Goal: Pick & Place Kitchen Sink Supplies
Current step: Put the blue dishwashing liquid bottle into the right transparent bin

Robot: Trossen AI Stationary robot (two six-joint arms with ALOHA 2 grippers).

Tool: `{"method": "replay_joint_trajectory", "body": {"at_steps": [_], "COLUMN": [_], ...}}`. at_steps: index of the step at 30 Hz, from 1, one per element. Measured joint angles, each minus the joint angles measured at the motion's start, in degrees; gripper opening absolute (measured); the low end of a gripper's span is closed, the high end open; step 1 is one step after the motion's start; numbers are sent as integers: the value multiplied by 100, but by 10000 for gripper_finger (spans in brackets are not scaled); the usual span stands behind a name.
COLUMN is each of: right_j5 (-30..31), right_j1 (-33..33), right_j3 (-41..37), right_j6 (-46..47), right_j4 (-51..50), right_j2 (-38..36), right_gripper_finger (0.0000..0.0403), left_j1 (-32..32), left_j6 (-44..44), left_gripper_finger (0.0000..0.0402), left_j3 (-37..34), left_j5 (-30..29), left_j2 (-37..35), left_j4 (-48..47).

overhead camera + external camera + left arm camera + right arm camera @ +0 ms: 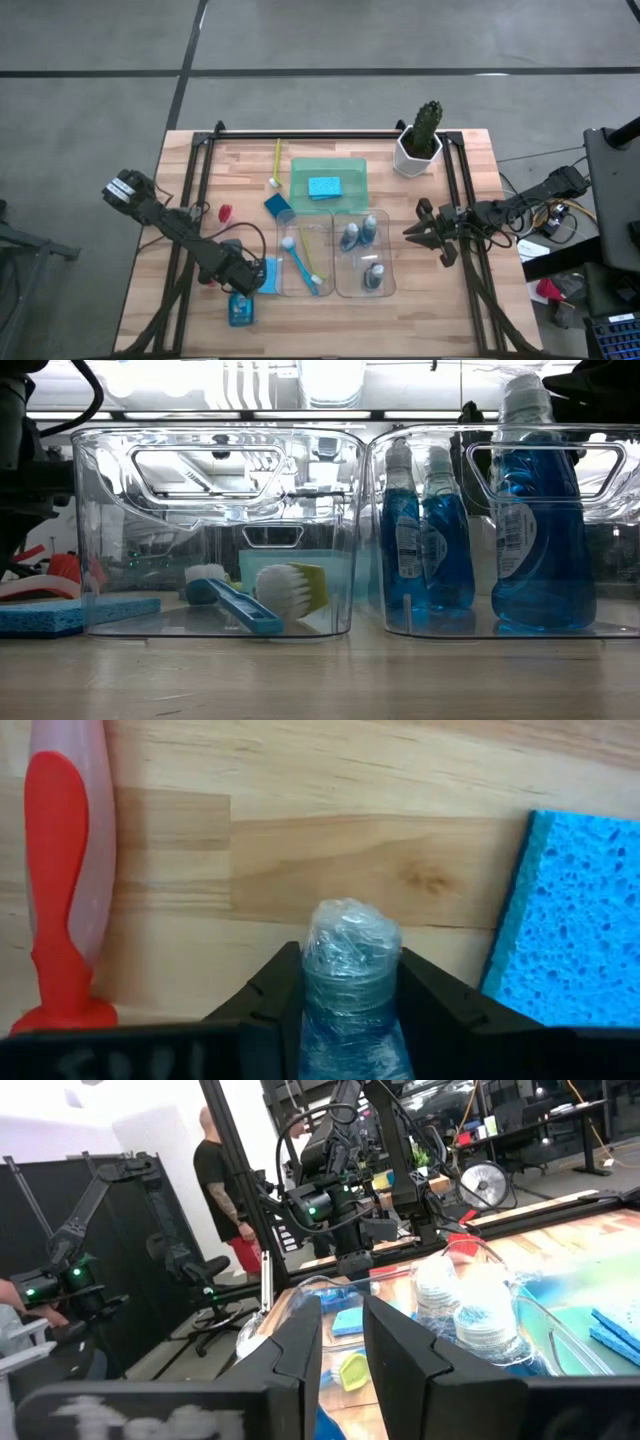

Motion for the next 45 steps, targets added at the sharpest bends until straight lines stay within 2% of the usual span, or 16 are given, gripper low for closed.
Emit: {"method": "replay_joint_trajectory", "body": {"at_steps": [7,20,24,32,37,45], "right_j5": [0,0,0,0,0,0], "right_j1": [1,1,0,2,2,0], "right_j3": [0,0,0,0,0,0], "right_j6": [-4,-4,-3,3,2,1], "right_j4": [0,0,0,0,0,0], "right_j2": [0,-2,-2,-2,-2,-2], "right_gripper_finger": [63,76,82,86,76,64], "left_j1": [-1,-93,-137,-170,-159,15], "left_j6": [395,1895,2107,2923,3791,5322], "left_gripper_finger": [127,122,121,126,124,128], "left_j3": [136,773,1060,1842,2481,3382], "left_j5": [-46,-53,-54,-207,-774,-2669], "left_j2": [-46,-254,-402,-831,-985,-1045], "left_j4": [-21,-231,-565,-619,-613,-420]}}
